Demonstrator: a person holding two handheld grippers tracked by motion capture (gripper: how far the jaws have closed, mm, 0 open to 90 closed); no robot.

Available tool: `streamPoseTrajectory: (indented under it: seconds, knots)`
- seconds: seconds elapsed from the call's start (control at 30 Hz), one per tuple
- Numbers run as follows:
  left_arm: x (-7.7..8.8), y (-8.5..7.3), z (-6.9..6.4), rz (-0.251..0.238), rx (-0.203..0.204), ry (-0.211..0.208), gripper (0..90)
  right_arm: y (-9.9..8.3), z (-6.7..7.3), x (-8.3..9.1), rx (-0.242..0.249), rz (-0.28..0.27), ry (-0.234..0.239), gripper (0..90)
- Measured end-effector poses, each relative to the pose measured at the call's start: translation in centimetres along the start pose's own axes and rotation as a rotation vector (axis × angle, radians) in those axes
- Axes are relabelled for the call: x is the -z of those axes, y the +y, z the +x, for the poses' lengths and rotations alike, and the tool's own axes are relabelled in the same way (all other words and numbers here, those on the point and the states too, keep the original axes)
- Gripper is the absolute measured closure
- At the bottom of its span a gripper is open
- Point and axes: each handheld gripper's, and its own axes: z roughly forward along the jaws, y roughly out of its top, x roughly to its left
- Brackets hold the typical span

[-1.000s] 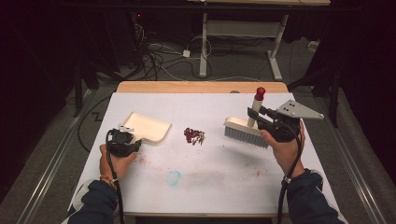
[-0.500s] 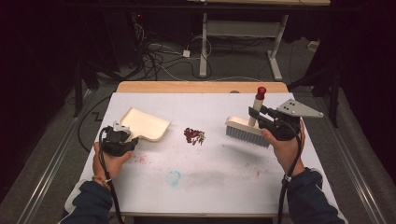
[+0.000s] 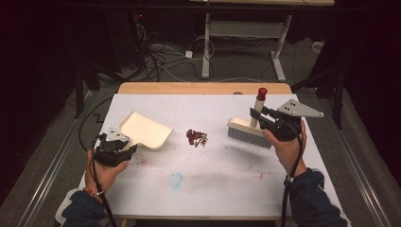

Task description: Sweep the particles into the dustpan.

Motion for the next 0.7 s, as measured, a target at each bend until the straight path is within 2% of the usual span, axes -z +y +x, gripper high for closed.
streamPoseTrajectory:
  seconds: [0.2,0.37,0.4,0.47,0.6,0.7]
  knots:
    - [0.6,-0.3,-0.9,0.001,-0.024,-0.023,64.3,-0.1,-0.2,-0.3,-0.014,0.002,-0.008,70.0]
    - [1.6,-1.3,-1.4,0.008,-0.04,-0.042,64.3,-0.2,0.0,-0.7,-0.017,-0.001,0.003,70.0]
    - [1.8,-1.6,-1.5,0.01,-0.044,-0.043,64.3,-0.3,0.0,-0.8,-0.005,0.001,0.003,70.0]
    - [2.0,-2.1,-1.7,0.013,-0.04,-0.055,64.3,-0.4,0.2,-1.0,-0.008,0.007,0.005,70.0]
    - [2.0,-3.2,-2.3,0.043,-0.037,-0.085,64.3,-0.4,0.4,-1.4,-0.013,0.005,0.006,70.0]
    - [1.7,-3.9,-3.1,0.077,-0.05,-0.105,64.3,-0.3,0.7,-2.1,-0.019,-0.004,0.007,70.0]
